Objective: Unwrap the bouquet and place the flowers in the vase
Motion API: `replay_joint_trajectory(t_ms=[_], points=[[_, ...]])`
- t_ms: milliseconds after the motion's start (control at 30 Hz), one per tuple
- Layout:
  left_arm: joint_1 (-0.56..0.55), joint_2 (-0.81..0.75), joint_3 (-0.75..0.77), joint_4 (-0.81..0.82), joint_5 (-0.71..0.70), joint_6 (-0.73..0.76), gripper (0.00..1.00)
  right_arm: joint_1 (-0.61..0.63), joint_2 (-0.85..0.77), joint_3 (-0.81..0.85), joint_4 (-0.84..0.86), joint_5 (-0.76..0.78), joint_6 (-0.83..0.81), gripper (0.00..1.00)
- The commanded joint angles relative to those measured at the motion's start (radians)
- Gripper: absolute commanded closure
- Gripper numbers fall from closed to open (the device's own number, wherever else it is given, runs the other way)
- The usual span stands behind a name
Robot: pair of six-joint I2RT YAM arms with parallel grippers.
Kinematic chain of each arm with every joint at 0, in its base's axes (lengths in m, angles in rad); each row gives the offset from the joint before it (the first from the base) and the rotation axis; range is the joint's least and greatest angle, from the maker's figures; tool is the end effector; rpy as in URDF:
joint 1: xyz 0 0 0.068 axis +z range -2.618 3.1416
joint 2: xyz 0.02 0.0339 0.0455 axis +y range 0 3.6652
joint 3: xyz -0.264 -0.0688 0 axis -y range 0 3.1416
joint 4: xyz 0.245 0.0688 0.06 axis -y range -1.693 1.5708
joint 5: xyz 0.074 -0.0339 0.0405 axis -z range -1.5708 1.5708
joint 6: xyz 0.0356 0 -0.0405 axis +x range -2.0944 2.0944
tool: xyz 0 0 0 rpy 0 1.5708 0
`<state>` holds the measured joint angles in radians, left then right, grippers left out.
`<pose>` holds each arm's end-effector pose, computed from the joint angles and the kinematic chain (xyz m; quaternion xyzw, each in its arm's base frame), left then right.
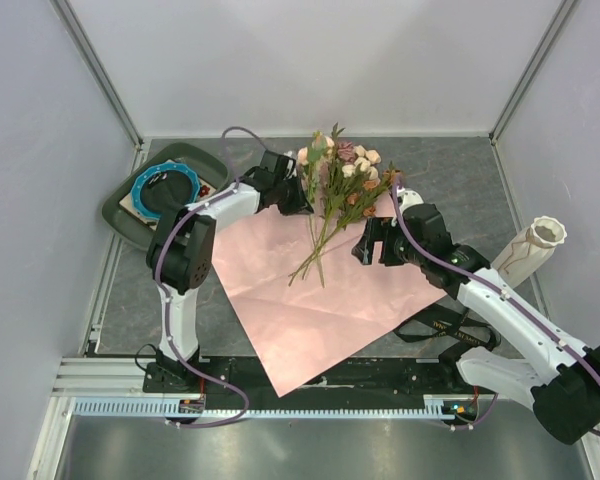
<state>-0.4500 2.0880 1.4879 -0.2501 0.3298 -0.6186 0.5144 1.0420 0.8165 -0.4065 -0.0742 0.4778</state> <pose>0.4071 -0.2094 0.1732 -0.0201 0.9247 -0.3093 0.2211 0.1967 0.1142 0.2805 -0.0331 0.8908 0.2443 0.3818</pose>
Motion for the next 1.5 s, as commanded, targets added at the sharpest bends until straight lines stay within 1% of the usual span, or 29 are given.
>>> replay_joint_trajectory(t_ms=[0, 133, 233, 400, 467, 567, 667, 700, 767, 800, 867, 900, 967, 1033, 1067, 1100, 1167, 1300, 1333, 1467], points=[[-0.038, -0.175, 0.008, 0.029, -0.231, 0.095, 0.98, 0.001, -0.022, -0.013, 0.001, -0.012, 0.007, 0.08], [-0.042, -0.252, 0.014, 0.002, -0.304, 0.12, 0.98, 0.001, -0.028, -0.017, -0.002, -0.012, 0.007, 0.08], [-0.046, -0.293, 0.011, 0.005, -0.365, 0.144, 0.98, 0.001, -0.023, -0.016, -0.002, -0.004, 0.007, 0.08], [-0.049, -0.402, 0.009, 0.011, -0.429, 0.184, 0.98, 0.003, -0.007, 0.012, 0.0, 0.005, -0.021, 0.08], [-0.055, -0.427, 0.006, 0.017, -0.431, 0.201, 0.98, 0.001, 0.006, 0.035, -0.002, 0.01, -0.03, 0.07], [-0.059, -0.46, 0.008, 0.017, -0.388, 0.204, 0.98, 0.001, 0.019, 0.068, 0.0, 0.008, -0.048, 0.07], [-0.07, -0.511, -0.006, 0.012, -0.405, 0.211, 0.98, -0.001, 0.035, 0.102, 0.003, -0.012, -0.068, 0.07], [-0.07, -0.551, -0.012, 0.012, -0.397, 0.211, 0.98, 0.001, 0.035, 0.108, 0.009, -0.022, -0.073, 0.07], [-0.069, -0.589, -0.021, 0.008, -0.347, 0.233, 0.98, 0.001, 0.029, 0.119, 0.047, -0.082, -0.08, 0.08], [-0.069, -0.606, -0.02, 0.0, -0.265, 0.241, 0.98, 0.001, 0.023, 0.122, 0.061, -0.108, -0.082, 0.08], [-0.069, -0.666, -0.035, -0.009, -0.172, 0.257, 0.98, 0.003, 0.01, 0.144, 0.099, -0.192, -0.074, 0.09], [-0.069, -0.683, -0.047, -0.012, -0.091, 0.249, 0.98, -0.001, 0.006, 0.153, 0.11, -0.22, -0.071, 0.1], [-0.069, -0.749, -0.109, -0.006, -0.011, 0.211, 0.98, 0.001, -0.016, 0.188, 0.123, -0.258, -0.064, 0.1], [-0.07, -0.799, -0.194, 0.017, 0.037, 0.166, 0.98, 0.001, -0.033, 0.22, 0.127, -0.311, -0.061, 0.1], [-0.072, -0.845, -0.225, 0.062, 0.092, 0.152, 0.98, 0.001, -0.048, 0.251, 0.127, -0.324, -0.062, 0.1], [-0.073, -0.864, -0.277, 0.083, 0.116, 0.12, 0.98, 0.001, -0.054, 0.265, 0.127, -0.34, -0.059, 0.1], [-0.087, -0.905, -0.316, 0.116, 0.168, 0.096, 0.98, 0.001, -0.056, 0.309, 0.129, -0.372, -0.044, 0.1], [-0.168, -0.936, -0.37, 0.126, 0.178, 0.082, 0.98, 0.003, -0.027, 0.361, 0.149, -0.484, 0.027, 0.14], [-0.212, -0.941, -0.374, 0.126, 0.175, 0.085, 0.98, 0.001, -0.02, 0.368, 0.152, -0.501, 0.038, 0.14], [-0.295, -0.948, -0.411, 0.146, 0.176, 0.083, 0.98, 0.001, -0.025, 0.389, 0.126, -0.445, 0.044, 0.16]])
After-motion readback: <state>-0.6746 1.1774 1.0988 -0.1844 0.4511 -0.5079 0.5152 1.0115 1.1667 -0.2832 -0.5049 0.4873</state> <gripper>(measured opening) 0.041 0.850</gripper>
